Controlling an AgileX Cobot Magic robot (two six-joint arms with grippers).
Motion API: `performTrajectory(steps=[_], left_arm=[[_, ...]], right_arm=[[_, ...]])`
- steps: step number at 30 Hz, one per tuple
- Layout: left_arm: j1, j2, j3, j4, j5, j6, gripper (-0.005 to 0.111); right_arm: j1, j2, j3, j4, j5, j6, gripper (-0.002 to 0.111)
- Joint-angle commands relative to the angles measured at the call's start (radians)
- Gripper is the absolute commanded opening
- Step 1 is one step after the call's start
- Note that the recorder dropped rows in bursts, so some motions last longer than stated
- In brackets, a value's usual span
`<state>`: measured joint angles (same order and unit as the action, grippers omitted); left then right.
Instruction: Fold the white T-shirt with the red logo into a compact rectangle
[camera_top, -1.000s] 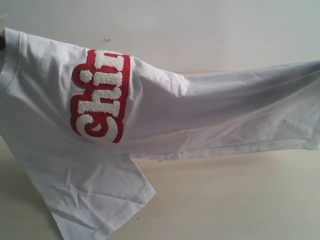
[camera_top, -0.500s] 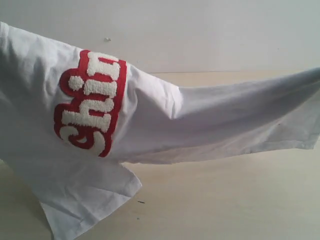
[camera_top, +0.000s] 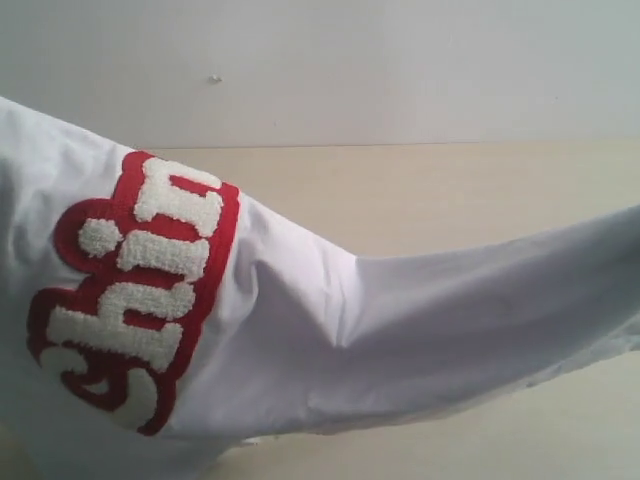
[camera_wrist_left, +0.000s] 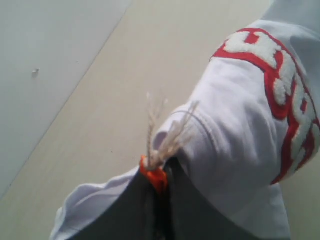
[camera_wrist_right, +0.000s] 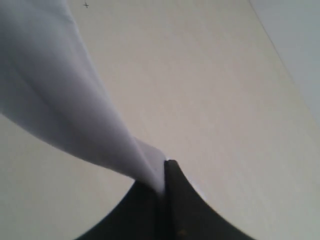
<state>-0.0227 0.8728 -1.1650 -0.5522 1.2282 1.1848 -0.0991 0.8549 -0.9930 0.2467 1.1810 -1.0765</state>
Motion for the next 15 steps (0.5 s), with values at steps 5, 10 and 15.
performTrajectory(steps=[5, 10, 15], left_arm=[[-0.006, -0.189, -0.009, -0.013, -0.007, -0.207, 0.000], [-0.088, -0.256, -0.009, 0.010, -0.007, -0.324, 0.000], [-0.146, -0.270, -0.004, 0.135, -0.007, -0.407, 0.000]], right_arm=[[0.053, -0.144, -0.001, -0.017, 0.040, 0.138, 0.000], [0.055, -0.195, -0.001, -0.026, 0.040, 0.218, 0.000], [0.055, -0.197, 0.003, -0.026, 0.040, 0.242, 0.000]])
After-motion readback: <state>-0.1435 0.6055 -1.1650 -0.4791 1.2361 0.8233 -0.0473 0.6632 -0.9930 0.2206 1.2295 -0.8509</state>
